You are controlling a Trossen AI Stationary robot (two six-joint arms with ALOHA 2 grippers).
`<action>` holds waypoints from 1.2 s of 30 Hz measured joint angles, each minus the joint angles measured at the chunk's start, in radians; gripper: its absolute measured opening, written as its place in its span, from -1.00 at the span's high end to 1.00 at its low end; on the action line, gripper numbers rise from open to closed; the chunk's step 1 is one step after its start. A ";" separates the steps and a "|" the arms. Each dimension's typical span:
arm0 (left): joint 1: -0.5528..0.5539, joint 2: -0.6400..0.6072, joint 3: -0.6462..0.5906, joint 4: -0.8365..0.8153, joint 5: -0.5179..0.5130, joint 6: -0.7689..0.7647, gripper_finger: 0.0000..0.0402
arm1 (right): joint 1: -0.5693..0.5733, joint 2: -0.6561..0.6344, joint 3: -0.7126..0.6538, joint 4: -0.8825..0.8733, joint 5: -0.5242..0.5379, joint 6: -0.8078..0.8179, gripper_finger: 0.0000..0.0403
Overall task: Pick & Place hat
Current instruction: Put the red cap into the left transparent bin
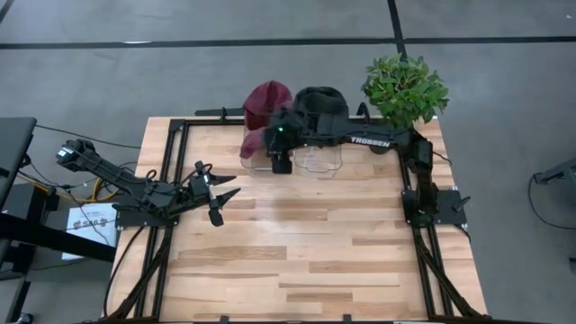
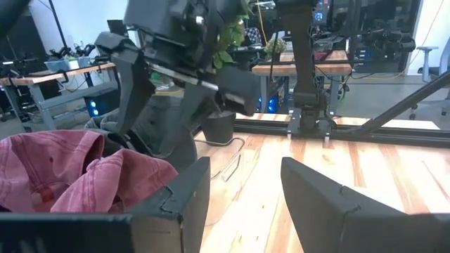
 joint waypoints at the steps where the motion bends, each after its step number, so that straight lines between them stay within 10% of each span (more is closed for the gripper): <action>1: 0.000 0.000 0.000 0.000 0.000 0.000 0.14 | 0.005 0.000 0.000 0.001 0.015 0.008 -0.21; 10: 0.000 0.000 0.000 0.000 0.000 0.001 0.14 | 0.055 0.086 0.004 0.001 0.075 0.003 -0.05; 18: 0.000 0.000 0.000 0.000 0.014 0.002 0.14 | -0.015 0.188 0.005 0.095 0.269 -0.062 0.84; 22: 0.002 0.000 0.000 -0.001 0.029 0.003 0.14 | -0.068 0.186 0.001 0.202 0.380 -0.106 0.92; 36: 0.008 0.000 0.000 0.000 0.033 0.003 0.14 | -0.311 0.159 0.121 0.272 0.137 -0.021 0.99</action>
